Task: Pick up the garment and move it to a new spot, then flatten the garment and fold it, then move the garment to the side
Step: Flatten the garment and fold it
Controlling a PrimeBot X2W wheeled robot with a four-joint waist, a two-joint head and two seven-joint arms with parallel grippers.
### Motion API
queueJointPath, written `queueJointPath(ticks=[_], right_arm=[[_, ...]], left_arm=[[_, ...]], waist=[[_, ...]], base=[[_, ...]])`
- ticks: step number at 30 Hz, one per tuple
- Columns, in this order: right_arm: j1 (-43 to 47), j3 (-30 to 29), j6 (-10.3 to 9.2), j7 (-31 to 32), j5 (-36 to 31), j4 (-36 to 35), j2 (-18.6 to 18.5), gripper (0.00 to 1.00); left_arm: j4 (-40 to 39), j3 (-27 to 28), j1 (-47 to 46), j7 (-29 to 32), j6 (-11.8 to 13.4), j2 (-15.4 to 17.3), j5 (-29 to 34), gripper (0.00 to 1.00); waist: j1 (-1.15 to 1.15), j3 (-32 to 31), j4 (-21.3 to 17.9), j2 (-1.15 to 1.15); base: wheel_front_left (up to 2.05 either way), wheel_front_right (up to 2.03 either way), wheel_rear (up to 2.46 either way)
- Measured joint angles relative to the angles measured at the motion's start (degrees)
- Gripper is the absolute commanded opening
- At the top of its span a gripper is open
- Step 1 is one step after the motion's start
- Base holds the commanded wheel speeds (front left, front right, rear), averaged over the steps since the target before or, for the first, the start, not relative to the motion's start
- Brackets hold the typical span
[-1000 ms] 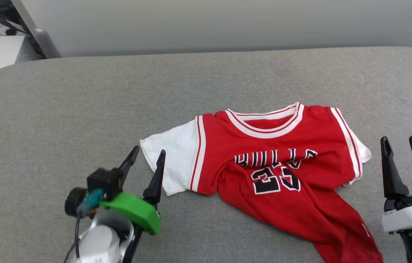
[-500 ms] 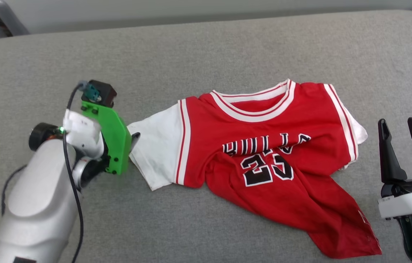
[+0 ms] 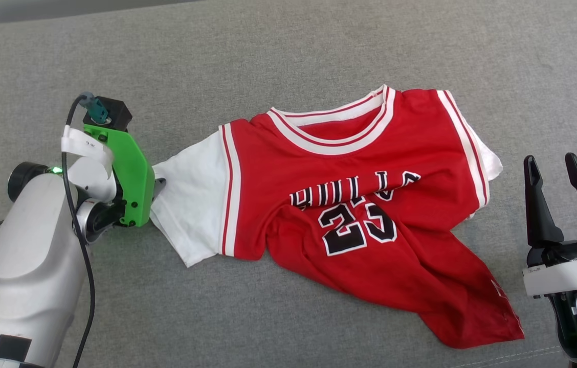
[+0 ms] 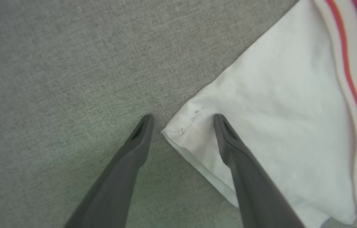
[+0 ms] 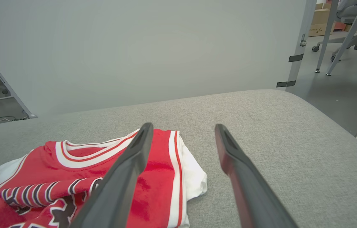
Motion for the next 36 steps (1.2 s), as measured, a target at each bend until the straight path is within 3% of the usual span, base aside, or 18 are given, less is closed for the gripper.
queueJointPath(ticks=[1, 2, 3, 11, 19, 28, 31, 32, 36], right_arm=[[0.0, 0.0, 0.00, -0.1, 0.0, 0.2, 0.0, 1.00], [0.0, 0.0, 0.00, -0.2, 0.0, 0.4, 0.0, 1.00], [0.0, 0.0, 0.00, -0.2, 0.0, 0.6, 0.0, 1.00], [-0.2, -0.5, 0.00, 0.3, 0.0, 1.6, -0.2, 1.00], [0.1, -1.5, 0.00, 3.4, 0.0, 2.7, -0.2, 1.00], [0.9, -3.6, 0.00, 10.2, -1.0, 4.6, 0.2, 1.00], [0.9, -4.0, 0.00, 15.6, -1.8, 4.4, -1.6, 1.00], [-0.4, -4.6, 0.00, 23.7, -1.8, 3.7, -4.6, 1.00], [-4.7, -5.7, 0.00, 38.0, -0.8, 2.7, -8.9, 1.00]], left_arm=[[0.4, -0.2, -0.2, 0.1, 0.0, 0.0, 0.0, 1.00], [0.8, -0.3, -0.5, 0.5, 0.0, 0.0, -0.1, 0.58], [0.9, -0.2, -0.7, 0.5, 0.0, 0.0, -0.3, 0.00], [2.1, 0.7, -0.5, -3.0, 0.0, 0.4, -1.5, 0.00], [3.2, 2.8, 2.5, -6.2, 0.0, 3.7, -2.4, 0.00], [-3.1, 4.9, 8.3, -9.1, 1.1, 4.0, -5.6, 0.00], [-8.0, 5.8, 10.5, -10.1, 2.4, 3.3, -6.5, 0.00], [-13.4, 6.4, 12.9, -10.1, 4.1, 2.6, -7.7, 0.00], [-20.9, 6.8, 16.1, -9.4, 6.5, 1.7, -8.4, 0.00]], waist=[[0.00, 0.2, -0.1, 0.00], [0.00, 0.4, -0.2, 0.00], [0.00, 0.5, -0.2, 0.00], [0.00, -0.6, 1.0, 0.00], [0.00, -3.0, 3.5, 0.00], [0.00, -4.6, 6.4, 0.00], [0.00, -4.7, 7.2, 0.00], [0.00, -4.3, 7.9, 0.00], [-0.01, -3.6, 8.6, 0.00]], base=[[0.00, 0.00, 0.00], [0.00, 0.00, 0.00], [0.00, 0.00, 0.00], [0.00, 0.00, 0.00], [0.00, 0.00, 0.00], [0.00, 0.00, 0.00], [0.00, 0.00, 0.00], [0.00, 0.00, 0.00], [0.00, 0.00, 0.00]])
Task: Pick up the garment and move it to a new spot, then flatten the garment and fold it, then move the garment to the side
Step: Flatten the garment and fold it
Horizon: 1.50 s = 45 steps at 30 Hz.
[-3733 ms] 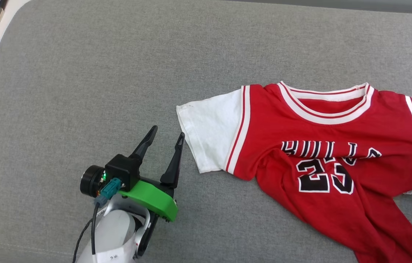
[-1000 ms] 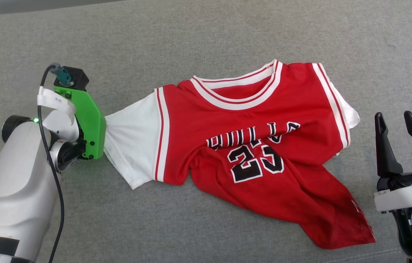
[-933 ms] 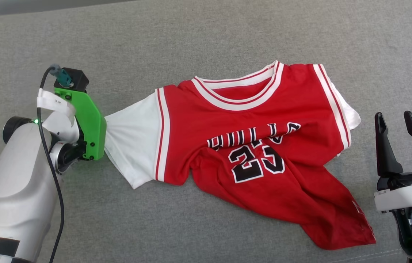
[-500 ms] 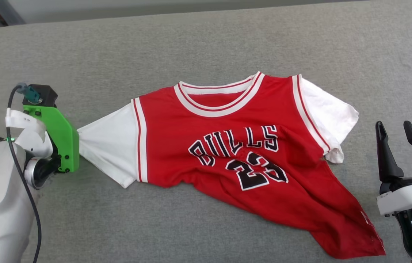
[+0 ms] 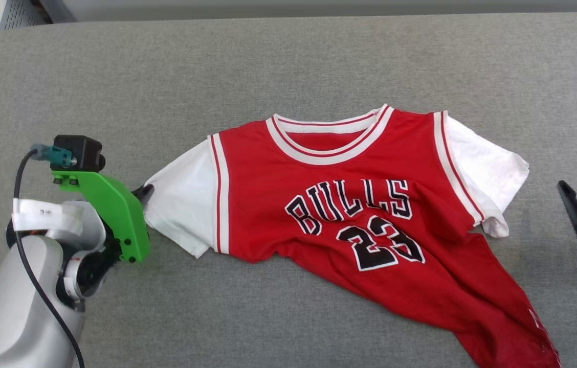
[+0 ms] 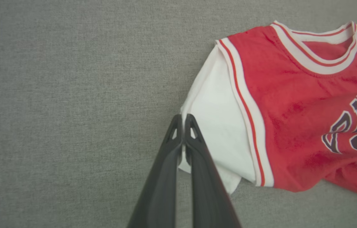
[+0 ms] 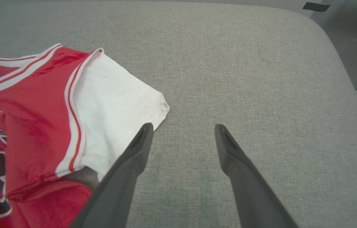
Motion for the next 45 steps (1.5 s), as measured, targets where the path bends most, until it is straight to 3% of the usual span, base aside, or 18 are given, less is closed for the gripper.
queueJointPath(ticks=[2, 6, 12, 20, 28, 29, 30, 31, 45], right_arm=[[-2.6, -0.2, 0.00, 8.0, 1.6, 0.0, -1.5, 1.00], [-8.5, 0.7, 0.00, 18.4, 3.7, 0.4, -3.2, 1.00], [-14.6, 4.2, 0.00, 27.0, 5.4, 4.6, -5.4, 1.00], [-19.7, 7.3, 0.00, 28.6, 6.5, 12.8, -6.4, 1.00], [-21.0, 11.2, -0.01, 27.4, 8.1, 15.2, -8.7, 1.00], [-21.0, 11.8, -0.02, 27.4, 8.2, 15.4, -9.1, 0.65], [-21.0, 12.1, -0.02, 27.2, 8.5, 15.6, -9.4, 0.22], [-21.0, 12.3, -0.02, 26.9, 8.6, 15.7, -9.5, 0.00], [-21.4, 12.8, 0.00, 16.9, 11.3, 19.6, -9.3, 0.00]], left_arm=[[-3.8, -0.2, 1.5, 0.8, 1.3, -0.3, 0.0, 0.00], [-10.5, -0.7, 3.4, 2.2, 3.3, -0.6, 0.0, 0.00], [-16.8, -1.7, 4.5, 3.5, 4.7, -0.6, 0.3, 0.00], [-19.0, -2.8, 4.4, 4.5, 4.9, -0.8, 0.5, 0.00], [-18.7, -3.4, 3.5, 4.4, 4.9, -1.3, 0.8, 0.00], [-18.5, -3.4, 3.4, 4.2, 4.9, -1.3, 0.8, 0.00], [-18.4, -3.5, 3.2, 4.0, 4.9, -1.4, 0.8, 0.00], [-18.2, -3.5, 3.0, 3.9, 4.9, -1.4, 0.8, 0.00], [-14.1, -2.3, 2.6, -1.9, 4.0, -1.6, 0.9, 0.00]], waist=[[0.00, 0.4, 0.5, 0.00], [0.00, 1.5, 1.4, 0.00], [0.00, 3.6, 2.7, 0.00], [0.00, 7.1, 4.8, 0.00], [0.00, 9.3, 6.2, 0.00], [0.00, 9.4, 6.3, 0.00], [0.00, 9.5, 6.4, 0.00], [0.00, 9.6, 6.4, 0.00], [0.00, 5.2, 5.8, 0.00]], base=[[0.00, 0.00, 0.00], [0.00, 0.00, 0.00], [0.00, 0.00, 0.00], [0.00, 0.00, 0.00], [0.00, 0.00, 0.00], [0.00, 0.00, 0.00], [0.00, 0.00, 0.00], [0.00, 0.00, 0.00], [0.00, 0.00, 0.00]])
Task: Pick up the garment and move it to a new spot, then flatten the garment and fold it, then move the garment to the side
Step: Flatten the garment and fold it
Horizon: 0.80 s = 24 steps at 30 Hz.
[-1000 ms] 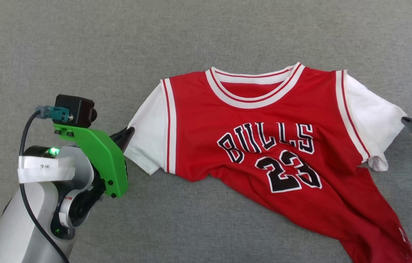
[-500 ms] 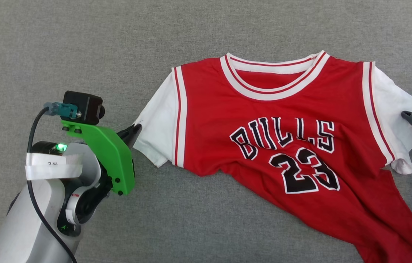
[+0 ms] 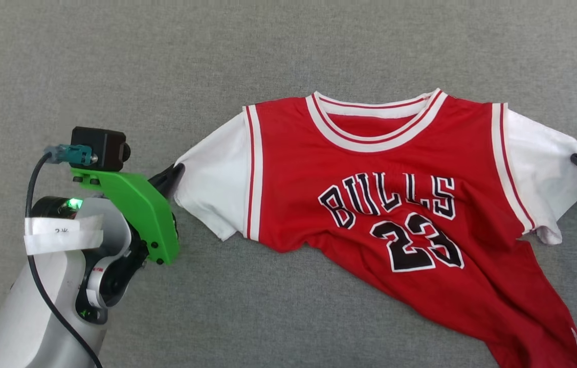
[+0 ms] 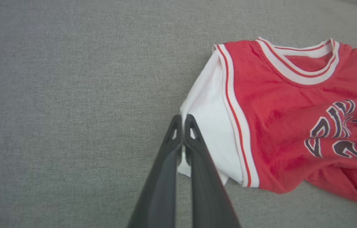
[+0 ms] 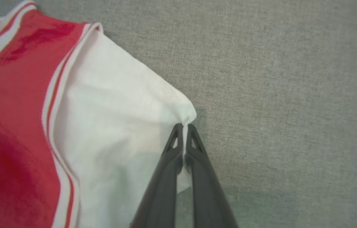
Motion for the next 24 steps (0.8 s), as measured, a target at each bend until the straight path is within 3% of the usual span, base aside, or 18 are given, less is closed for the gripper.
queueJointPath(ticks=[13, 24], right_arm=[[0.7, -4.0, 0.00, -5.7, 0.8, -3.6, -3.9, 0.00], [3.5, -7.2, 0.00, -8.9, 0.7, -10.2, -4.1, 0.00]], left_arm=[[-0.2, 2.4, -0.4, -7.0, -0.5, 0.4, 2.3, 0.00], [-3.4, 5.2, -0.6, -11.5, 0.4, 1.5, 3.1, 0.00]], waist=[[0.00, -9.0, -1.5, 0.00], [0.00, -16.0, -2.7, 0.00]], base=[[0.00, 0.00, 0.00], [0.00, 0.00, 0.00]])
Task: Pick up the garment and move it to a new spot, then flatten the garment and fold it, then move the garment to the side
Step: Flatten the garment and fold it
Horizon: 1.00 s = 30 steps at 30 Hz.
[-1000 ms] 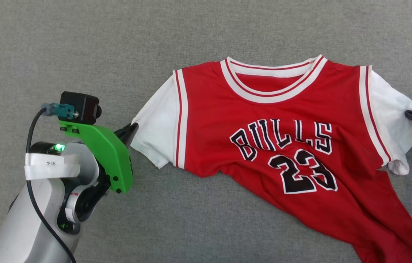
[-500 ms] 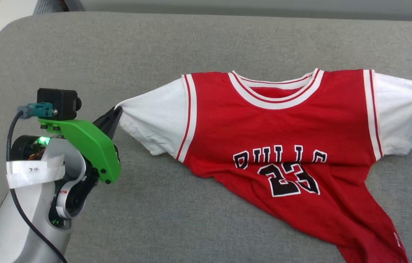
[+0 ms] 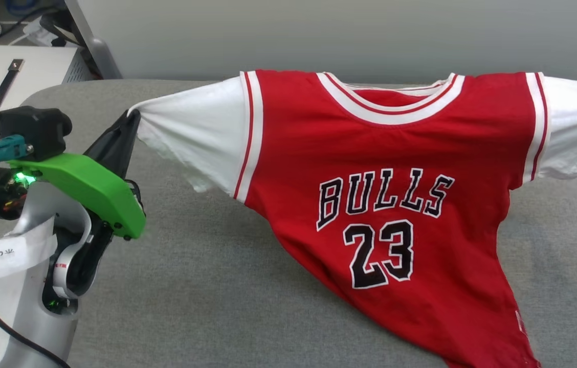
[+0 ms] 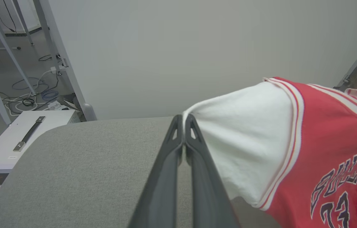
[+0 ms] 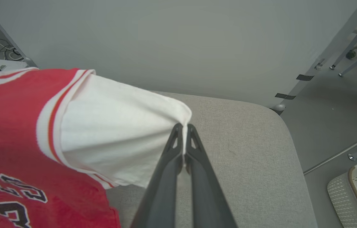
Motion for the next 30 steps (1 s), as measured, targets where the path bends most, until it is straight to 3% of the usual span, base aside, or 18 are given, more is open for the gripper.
queueJointPath(ticks=[12, 24, 30], right_arm=[[1.2, -5.2, 0.01, -1.7, -0.4, -9.8, 0.7, 0.00], [-0.9, -6.2, 0.01, -3.8, -0.6, -11.7, 0.3, 0.00], [-4.9, -5.2, 0.01, -6.8, 0.1, -10.0, 0.3, 0.00]], left_arm=[[-6.1, 5.0, -0.1, -4.2, 0.3, 3.1, 0.9, 0.00], [-8.5, 6.6, -4.7, -5.2, 0.2, 5.2, 1.1, 0.00], [-7.2, 6.5, -7.4, -5.4, -1.0, 6.5, 1.5, 0.00]], waist=[[0.00, -4.7, -2.3, 0.00], [0.00, -4.9, -3.7, 0.00], [0.00, -2.6, -3.9, 0.00]], base=[[0.00, 0.00, 0.00], [0.00, 0.00, 0.00], [0.00, 0.00, 0.00]])
